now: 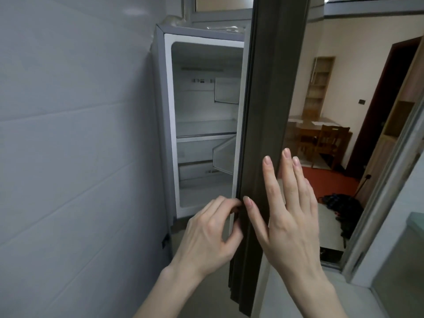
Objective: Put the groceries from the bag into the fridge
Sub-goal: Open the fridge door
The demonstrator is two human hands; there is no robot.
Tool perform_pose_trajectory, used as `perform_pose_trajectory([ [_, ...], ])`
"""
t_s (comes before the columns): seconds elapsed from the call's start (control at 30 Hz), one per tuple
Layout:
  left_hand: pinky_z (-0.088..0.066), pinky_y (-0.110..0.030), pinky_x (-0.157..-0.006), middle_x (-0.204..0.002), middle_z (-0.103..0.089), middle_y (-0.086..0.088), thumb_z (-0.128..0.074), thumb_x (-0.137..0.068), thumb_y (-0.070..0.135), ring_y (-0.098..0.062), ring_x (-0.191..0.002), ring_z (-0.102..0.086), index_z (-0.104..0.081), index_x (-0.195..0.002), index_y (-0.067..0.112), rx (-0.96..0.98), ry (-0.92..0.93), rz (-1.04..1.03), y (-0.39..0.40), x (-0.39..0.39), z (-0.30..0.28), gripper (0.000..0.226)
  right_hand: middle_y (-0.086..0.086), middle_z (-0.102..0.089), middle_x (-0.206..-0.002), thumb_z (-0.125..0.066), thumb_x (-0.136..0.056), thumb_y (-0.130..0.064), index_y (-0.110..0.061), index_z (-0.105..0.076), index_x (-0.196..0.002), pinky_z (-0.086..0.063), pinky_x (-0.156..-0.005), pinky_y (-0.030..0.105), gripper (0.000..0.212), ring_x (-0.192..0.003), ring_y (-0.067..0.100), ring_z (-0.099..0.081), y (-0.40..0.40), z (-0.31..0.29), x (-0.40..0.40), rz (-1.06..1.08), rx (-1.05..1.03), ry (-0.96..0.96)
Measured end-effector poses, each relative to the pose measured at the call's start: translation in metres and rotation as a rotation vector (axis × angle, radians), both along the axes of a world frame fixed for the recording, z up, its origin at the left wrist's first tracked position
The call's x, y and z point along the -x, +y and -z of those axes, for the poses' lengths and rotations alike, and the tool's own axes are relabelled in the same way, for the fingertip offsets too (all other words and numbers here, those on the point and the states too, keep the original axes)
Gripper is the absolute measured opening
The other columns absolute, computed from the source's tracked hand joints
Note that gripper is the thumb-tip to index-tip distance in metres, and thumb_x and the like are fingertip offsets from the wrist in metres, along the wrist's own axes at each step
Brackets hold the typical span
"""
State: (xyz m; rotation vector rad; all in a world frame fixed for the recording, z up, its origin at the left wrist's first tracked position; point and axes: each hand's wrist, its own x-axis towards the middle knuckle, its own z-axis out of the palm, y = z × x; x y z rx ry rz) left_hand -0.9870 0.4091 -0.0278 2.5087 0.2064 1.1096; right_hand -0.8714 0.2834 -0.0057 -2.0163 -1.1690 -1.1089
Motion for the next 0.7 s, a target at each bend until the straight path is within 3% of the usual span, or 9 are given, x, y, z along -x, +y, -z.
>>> perform_pose_trajectory([
  [0.17, -0.048, -0.017, -0.100, -0.129, -0.054, 0.013, -0.053, -0.099, 0.037, -0.001, -0.122, -0.053, -0.049, -0.141, 0.024, 0.045, -0.083, -0.083, -0.020, -0.018, -0.005, 0.045, 0.008, -0.007, -0.175, -0.049, -0.104, -0.049, -0.021, -0.018, -0.166, -0.030, -0.123, 0.057, 0.075, -0.161, 0.028, -0.011, -0.040, 0.001, -0.015, 0.047, -0.014, -0.004],
  [0.27, -0.027, -0.006, -0.111, -0.151, -0.039, 0.009, -0.051, -0.100, 0.041, 0.000, -0.140, -0.037, -0.035, -0.153, 0.022, 0.055, -0.107, -0.170, -0.030, -0.033, -0.013, 0.059, 0.008, -0.008, -0.175, -0.048, -0.104, -0.050, -0.022, -0.019, -0.166, -0.027, -0.124, 0.056, 0.074, -0.161, 0.028, -0.011, -0.066, 0.000, -0.023, 0.092, -0.016, -0.007],
  [0.33, -0.017, -0.013, -0.119, -0.163, -0.025, 0.007, -0.050, -0.101, 0.042, -0.003, -0.150, -0.024, -0.024, -0.160, 0.021, 0.026, -0.098, -0.210, -0.034, -0.044, -0.019, 0.068, 0.008, -0.008, -0.175, -0.047, -0.104, -0.051, -0.023, -0.020, -0.165, -0.025, -0.125, 0.054, 0.073, -0.161, 0.028, -0.011, -0.082, -0.001, -0.029, 0.119, -0.010, -0.007],
  [0.47, -0.021, -0.034, -0.127, -0.171, -0.012, 0.006, -0.046, -0.103, 0.045, -0.006, -0.157, -0.012, -0.013, -0.163, 0.021, -0.051, -0.035, -0.203, -0.051, -0.066, -0.023, 0.073, 0.006, -0.009, -0.175, -0.047, -0.104, -0.051, -0.020, -0.020, -0.165, -0.023, -0.126, 0.054, 0.074, -0.161, 0.026, -0.010, -0.117, -0.004, -0.042, 0.171, 0.005, -0.004],
  [0.7, -0.023, -0.032, -0.126, -0.167, -0.026, 0.000, -0.056, -0.099, 0.038, -0.012, -0.155, -0.024, -0.026, -0.160, 0.014, -0.131, -0.071, -0.200, -0.100, -0.100, -0.021, 0.072, 0.005, -0.015, -0.174, -0.044, -0.106, -0.051, -0.015, -0.023, -0.164, -0.024, -0.126, 0.054, 0.072, -0.161, 0.024, -0.013, -0.158, -0.010, -0.057, 0.186, 0.037, -0.070],
])
